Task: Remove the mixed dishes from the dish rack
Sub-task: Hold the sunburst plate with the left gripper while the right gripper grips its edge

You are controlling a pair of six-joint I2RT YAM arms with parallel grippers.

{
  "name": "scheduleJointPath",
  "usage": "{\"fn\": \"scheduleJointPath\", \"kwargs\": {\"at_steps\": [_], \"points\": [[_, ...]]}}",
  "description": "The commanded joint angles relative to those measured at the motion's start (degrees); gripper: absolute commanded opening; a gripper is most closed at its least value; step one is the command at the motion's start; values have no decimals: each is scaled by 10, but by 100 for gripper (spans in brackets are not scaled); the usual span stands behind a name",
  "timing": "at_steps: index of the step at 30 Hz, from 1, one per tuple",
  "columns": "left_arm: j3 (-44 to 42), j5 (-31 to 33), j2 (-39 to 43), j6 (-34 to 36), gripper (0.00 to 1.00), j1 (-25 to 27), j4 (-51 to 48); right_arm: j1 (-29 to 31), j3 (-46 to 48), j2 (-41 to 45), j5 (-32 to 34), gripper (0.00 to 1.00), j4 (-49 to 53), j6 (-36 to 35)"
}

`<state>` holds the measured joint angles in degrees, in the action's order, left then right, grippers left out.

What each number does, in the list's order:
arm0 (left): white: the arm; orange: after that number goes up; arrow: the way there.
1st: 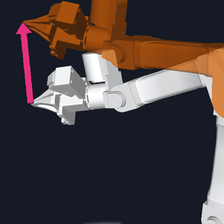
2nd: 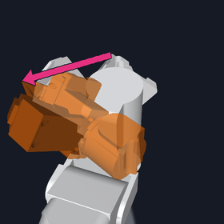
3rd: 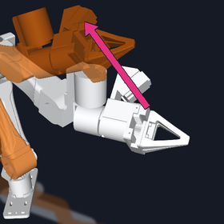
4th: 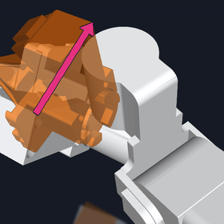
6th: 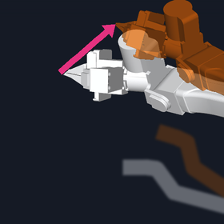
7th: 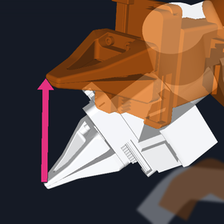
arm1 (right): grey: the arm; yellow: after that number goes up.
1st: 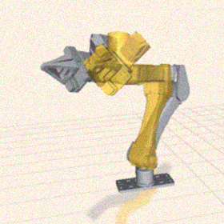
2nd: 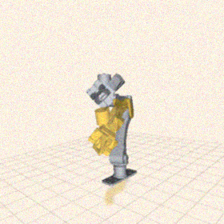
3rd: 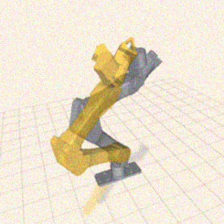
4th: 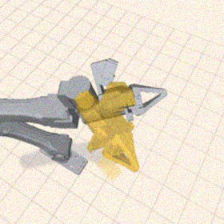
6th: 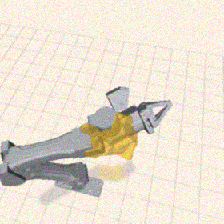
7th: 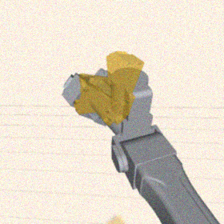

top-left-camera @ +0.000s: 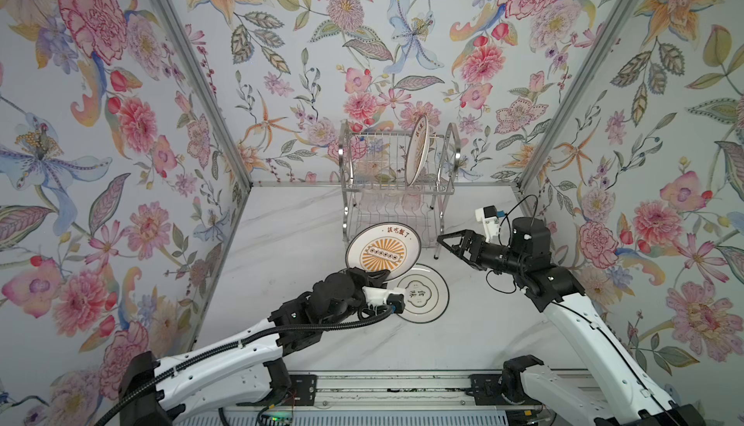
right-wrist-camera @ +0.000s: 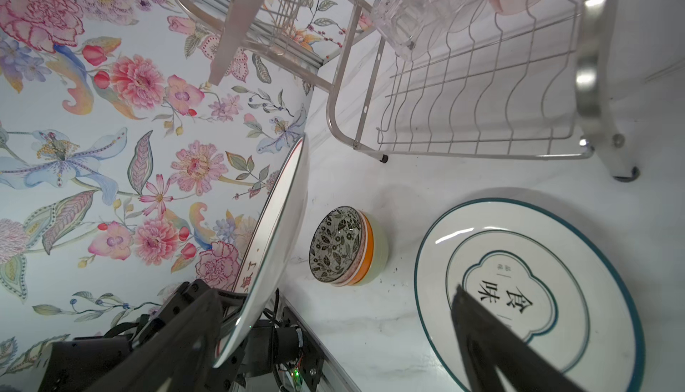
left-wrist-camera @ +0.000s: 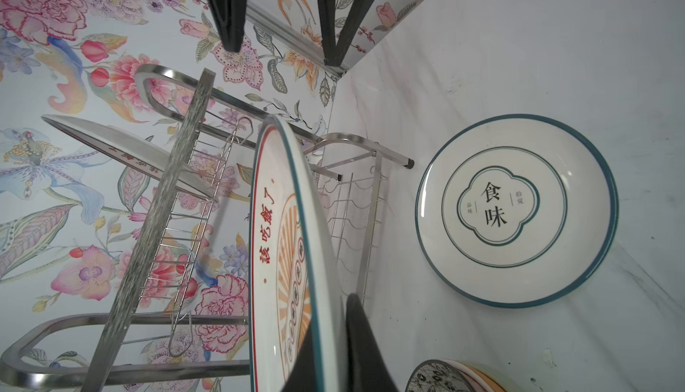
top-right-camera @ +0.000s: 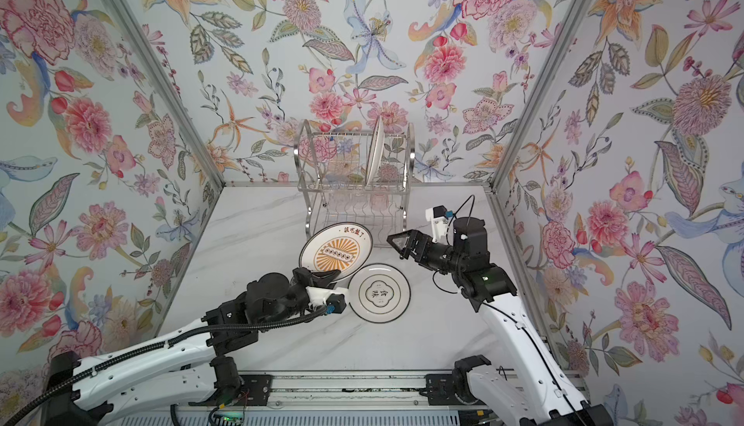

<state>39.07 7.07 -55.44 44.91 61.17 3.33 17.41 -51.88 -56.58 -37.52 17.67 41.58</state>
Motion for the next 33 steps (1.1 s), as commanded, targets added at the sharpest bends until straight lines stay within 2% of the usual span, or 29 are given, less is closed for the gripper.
{"fn": "scheduleJointPath", "kwargs": {"at_steps": [1, 5, 14, 24, 33], "points": [[19, 19, -21, 38, 0, 13, 57, 28, -22, -20, 15, 96, 18, -22], [8, 28, -47, 59, 0, 18, 92, 47, -39, -57, 19, 93, 29, -29], [2, 47, -94, 99, 0, 25, 140, 56, -87, -137, 47, 76, 134, -61], [-5, 55, -132, 129, 0, 26, 159, 39, -107, -189, 14, 38, 153, -58], [9, 60, -158, 145, 0, 26, 159, 21, -109, -221, -19, 25, 151, -58]]}}
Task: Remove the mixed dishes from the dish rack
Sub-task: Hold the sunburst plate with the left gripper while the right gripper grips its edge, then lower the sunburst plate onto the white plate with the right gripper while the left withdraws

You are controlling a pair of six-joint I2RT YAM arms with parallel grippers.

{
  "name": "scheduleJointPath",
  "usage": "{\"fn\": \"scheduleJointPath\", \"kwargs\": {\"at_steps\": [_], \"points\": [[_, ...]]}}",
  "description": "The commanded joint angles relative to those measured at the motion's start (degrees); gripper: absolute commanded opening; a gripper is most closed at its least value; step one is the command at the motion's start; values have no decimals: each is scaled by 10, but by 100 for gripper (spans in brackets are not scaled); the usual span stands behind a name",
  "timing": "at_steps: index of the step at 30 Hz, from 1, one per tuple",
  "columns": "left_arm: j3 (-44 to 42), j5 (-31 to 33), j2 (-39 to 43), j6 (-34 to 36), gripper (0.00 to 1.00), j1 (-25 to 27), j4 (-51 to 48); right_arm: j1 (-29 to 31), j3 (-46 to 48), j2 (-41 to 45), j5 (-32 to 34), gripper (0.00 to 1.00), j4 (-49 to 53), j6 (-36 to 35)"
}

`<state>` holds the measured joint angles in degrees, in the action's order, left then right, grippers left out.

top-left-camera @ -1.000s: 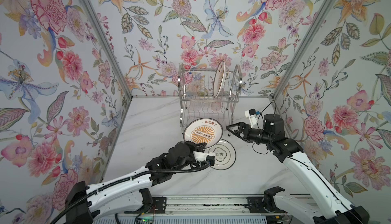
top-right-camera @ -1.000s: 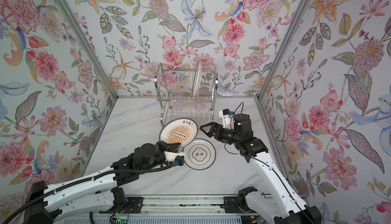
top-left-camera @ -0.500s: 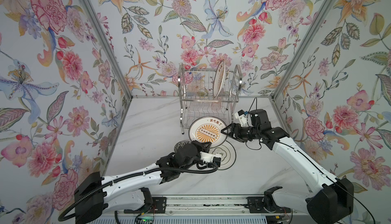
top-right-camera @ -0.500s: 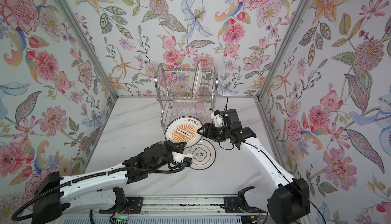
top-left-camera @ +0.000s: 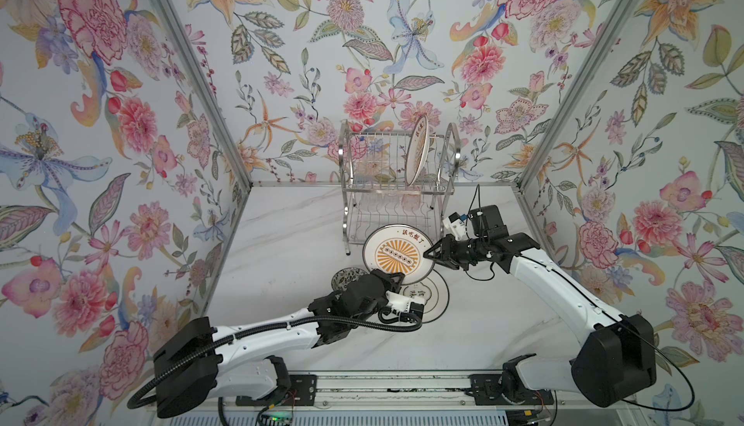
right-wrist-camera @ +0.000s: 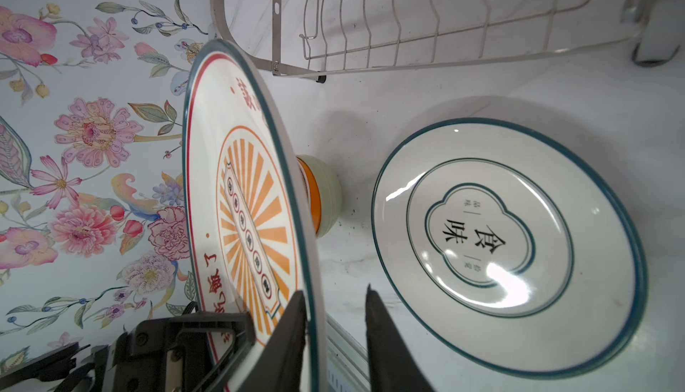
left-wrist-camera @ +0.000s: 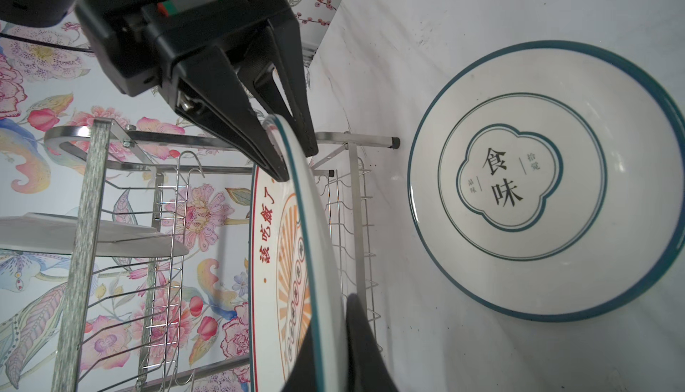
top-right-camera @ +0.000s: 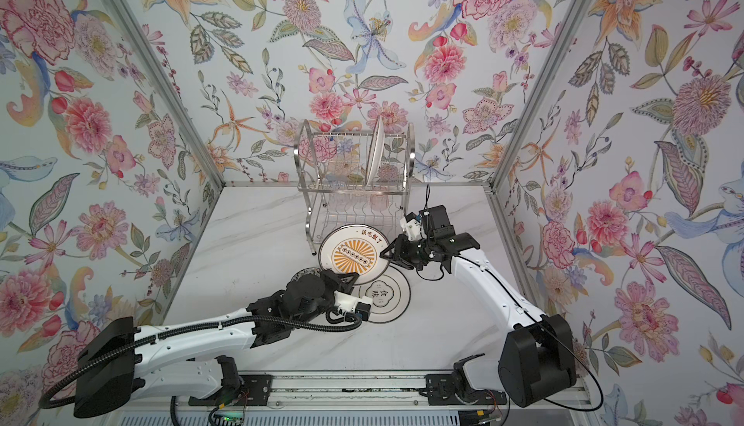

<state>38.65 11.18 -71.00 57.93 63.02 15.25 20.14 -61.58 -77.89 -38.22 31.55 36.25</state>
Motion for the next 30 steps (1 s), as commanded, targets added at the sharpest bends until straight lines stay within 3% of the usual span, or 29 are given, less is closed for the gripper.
{"fn": "scheduleJointPath", "kwargs": {"at_steps": [1, 15, 19, 23, 29, 30], "points": [[15, 21, -4, 22, 0, 8, 38, -10, -10, -7, -11, 24, 10, -5], [-1, 35, -40, 36, 3, 8, 126, -25, 2, -1, -27, 0, -30, 16], [1, 46, -48, 34, 8, 7, 152, -36, 15, 19, -7, 0, -44, 22], [3, 57, -50, 15, 33, 6, 170, -52, 36, 43, 16, 0, -61, 32], [0, 71, -46, -17, 98, 3, 176, -76, 51, 65, 33, 0, -66, 35], [0, 73, -42, -24, 99, 1, 173, -79, 55, 72, 38, 0, -69, 37]]}}
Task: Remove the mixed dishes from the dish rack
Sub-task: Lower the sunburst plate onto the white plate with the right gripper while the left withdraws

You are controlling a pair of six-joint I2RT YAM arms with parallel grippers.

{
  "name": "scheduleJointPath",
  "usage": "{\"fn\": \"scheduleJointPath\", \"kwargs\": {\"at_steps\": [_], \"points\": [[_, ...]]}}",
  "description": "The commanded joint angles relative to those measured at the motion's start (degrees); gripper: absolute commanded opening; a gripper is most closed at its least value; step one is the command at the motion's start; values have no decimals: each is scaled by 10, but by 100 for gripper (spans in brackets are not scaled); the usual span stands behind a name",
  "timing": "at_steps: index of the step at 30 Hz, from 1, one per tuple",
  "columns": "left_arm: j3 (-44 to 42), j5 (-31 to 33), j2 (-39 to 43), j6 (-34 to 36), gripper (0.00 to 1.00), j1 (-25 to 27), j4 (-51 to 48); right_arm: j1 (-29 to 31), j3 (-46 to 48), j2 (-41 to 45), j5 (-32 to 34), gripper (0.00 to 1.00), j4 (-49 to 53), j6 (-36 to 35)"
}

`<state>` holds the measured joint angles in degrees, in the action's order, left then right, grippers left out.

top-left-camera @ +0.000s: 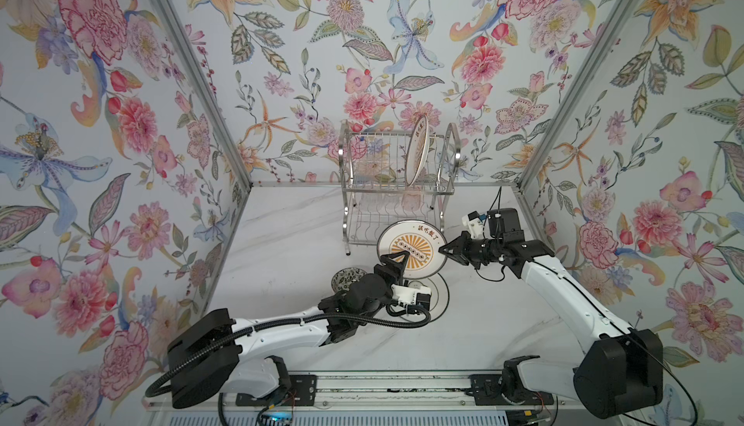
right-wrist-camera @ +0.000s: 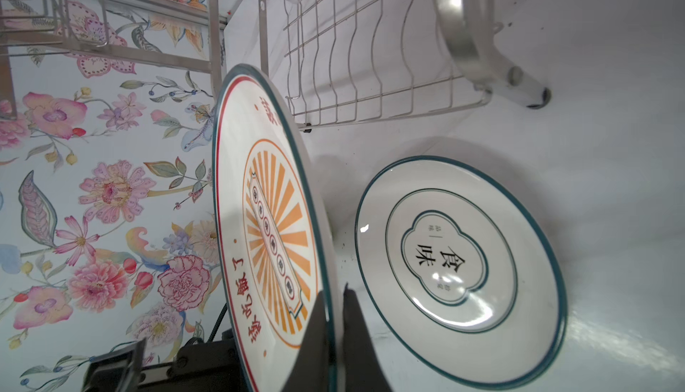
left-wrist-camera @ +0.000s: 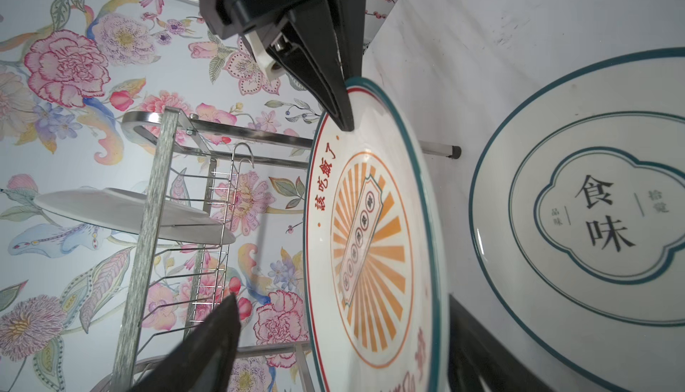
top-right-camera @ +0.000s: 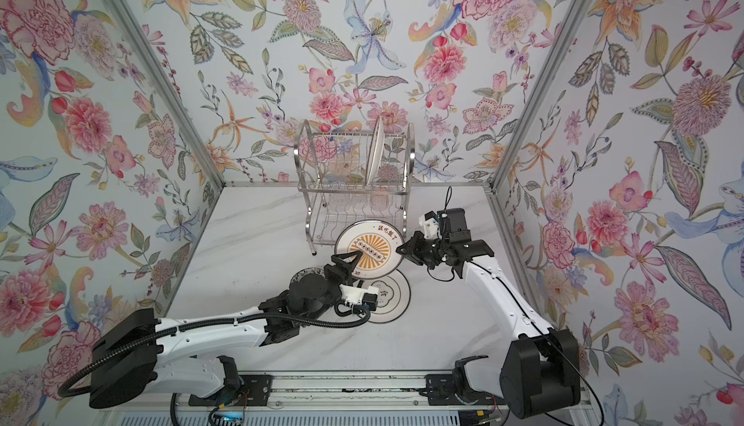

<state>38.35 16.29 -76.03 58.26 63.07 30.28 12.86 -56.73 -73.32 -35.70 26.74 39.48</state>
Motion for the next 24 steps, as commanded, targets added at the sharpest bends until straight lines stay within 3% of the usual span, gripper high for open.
{"fn": "scheduleJointPath", "kwargs": {"at_steps": [1, 8, 15, 24], "points": [[1, 20, 15, -31, 99, 0, 18, -11, 11, 33, 18, 0, -27, 7], [-20, 7, 96, -118, 99, -2, -15, -40, 45, 77, 60, 0, -20, -5], [-38, 14, 189, -244, 99, -22, -80, -42, 74, 124, 134, 0, 38, -77], [-11, -169, 258, -443, 99, -149, -170, -35, 148, 129, 87, 0, -23, -136]]}}
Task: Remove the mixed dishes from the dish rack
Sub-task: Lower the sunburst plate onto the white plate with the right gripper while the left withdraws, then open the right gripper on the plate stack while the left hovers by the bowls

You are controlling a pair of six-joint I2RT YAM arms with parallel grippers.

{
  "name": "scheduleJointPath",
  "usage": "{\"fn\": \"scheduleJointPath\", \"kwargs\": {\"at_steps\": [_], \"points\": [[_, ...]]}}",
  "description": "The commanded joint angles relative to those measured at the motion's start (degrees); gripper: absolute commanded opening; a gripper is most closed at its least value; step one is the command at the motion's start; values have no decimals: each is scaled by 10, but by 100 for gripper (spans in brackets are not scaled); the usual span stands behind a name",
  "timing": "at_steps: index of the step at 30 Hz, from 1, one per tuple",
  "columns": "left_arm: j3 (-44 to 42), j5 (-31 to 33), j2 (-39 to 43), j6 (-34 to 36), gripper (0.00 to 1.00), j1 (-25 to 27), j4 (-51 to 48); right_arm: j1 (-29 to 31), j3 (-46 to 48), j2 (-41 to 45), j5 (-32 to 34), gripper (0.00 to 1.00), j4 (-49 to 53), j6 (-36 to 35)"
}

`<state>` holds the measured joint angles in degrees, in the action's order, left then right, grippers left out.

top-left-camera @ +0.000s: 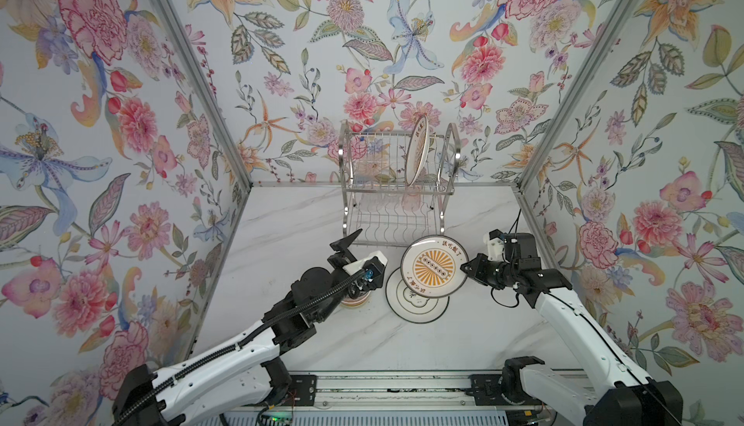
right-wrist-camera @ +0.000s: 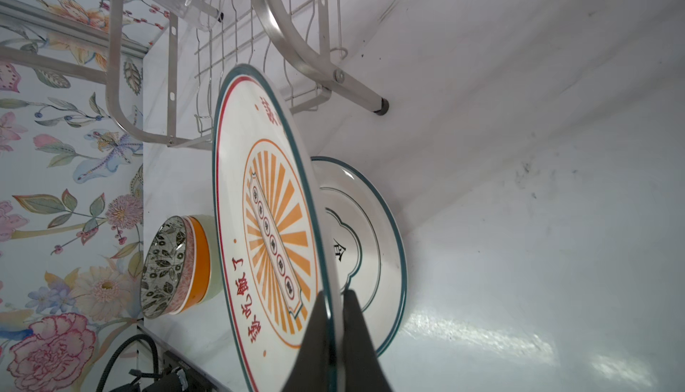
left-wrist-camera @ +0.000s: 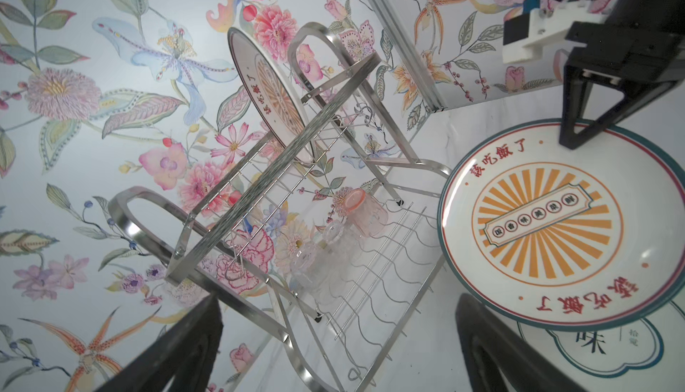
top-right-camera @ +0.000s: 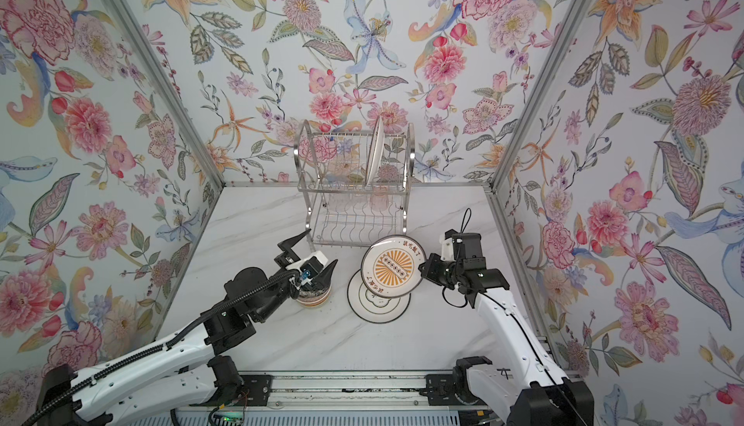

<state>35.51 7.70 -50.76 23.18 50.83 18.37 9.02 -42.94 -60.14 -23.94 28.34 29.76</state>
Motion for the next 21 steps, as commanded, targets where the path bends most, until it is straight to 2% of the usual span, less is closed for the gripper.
{"fn": "scheduleJointPath", "kwargs": {"at_steps": [1, 6, 12, 21], "points": [[22, -101, 6, -101, 99, -36, -62, 4, 13, -6, -37, 0, -43, -45], [50, -196, -8, -142, 99, -93, -128, 5, 28, -33, -69, 0, -72, -58], [60, -220, -27, -155, 99, -126, -147, 5, 41, -89, -101, 0, -101, -67], [81, -248, -55, -154, 99, -138, -174, 6, 55, -140, -138, 0, -142, -70]]}}
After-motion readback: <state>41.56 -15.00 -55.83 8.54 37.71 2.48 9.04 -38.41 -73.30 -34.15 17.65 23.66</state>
